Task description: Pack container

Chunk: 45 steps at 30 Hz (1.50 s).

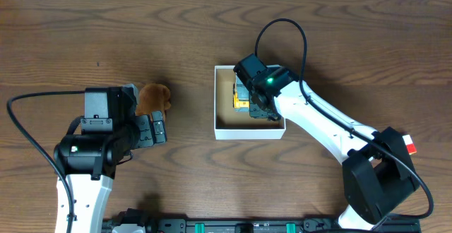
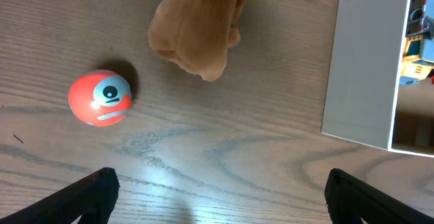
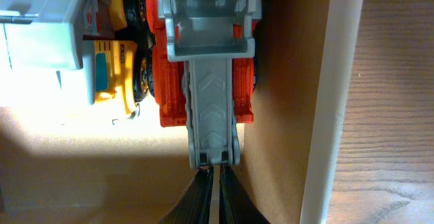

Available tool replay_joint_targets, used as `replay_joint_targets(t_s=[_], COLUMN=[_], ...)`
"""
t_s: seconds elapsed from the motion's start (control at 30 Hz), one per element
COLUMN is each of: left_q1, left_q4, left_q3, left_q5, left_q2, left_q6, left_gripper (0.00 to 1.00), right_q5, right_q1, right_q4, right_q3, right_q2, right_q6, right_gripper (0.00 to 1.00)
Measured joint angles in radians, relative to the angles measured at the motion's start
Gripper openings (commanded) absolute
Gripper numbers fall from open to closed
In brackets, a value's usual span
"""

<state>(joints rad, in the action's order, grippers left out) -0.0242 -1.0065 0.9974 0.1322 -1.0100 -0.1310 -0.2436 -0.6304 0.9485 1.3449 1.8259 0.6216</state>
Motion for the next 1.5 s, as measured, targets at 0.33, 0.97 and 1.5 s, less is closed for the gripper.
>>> replay_joint_targets(t_s=[0.33,0.97,1.5], left_q1=[0.000,0.000,0.000], left_q4=[0.000,0.000,0.000], left_q3=[0.000,0.000,0.000], left_q5=[0.000,0.000,0.000], left_q2=[0.000,0.000,0.000], left_q6=[0.000,0.000,0.000], left_gripper=[0.98,0.98,0.98], right_q5=[-0.008,0.185,0.104], right_q1=[0.000,0.003,0.630], right_q4=[-0.023,0.048,0.377], right_q3=[0.000,0.012,0.252], right_q2=[0.000,-0.002,-0.389], right_q6=[0.000,-0.058,0.130], right_gripper=[0.08,0.33,0.99])
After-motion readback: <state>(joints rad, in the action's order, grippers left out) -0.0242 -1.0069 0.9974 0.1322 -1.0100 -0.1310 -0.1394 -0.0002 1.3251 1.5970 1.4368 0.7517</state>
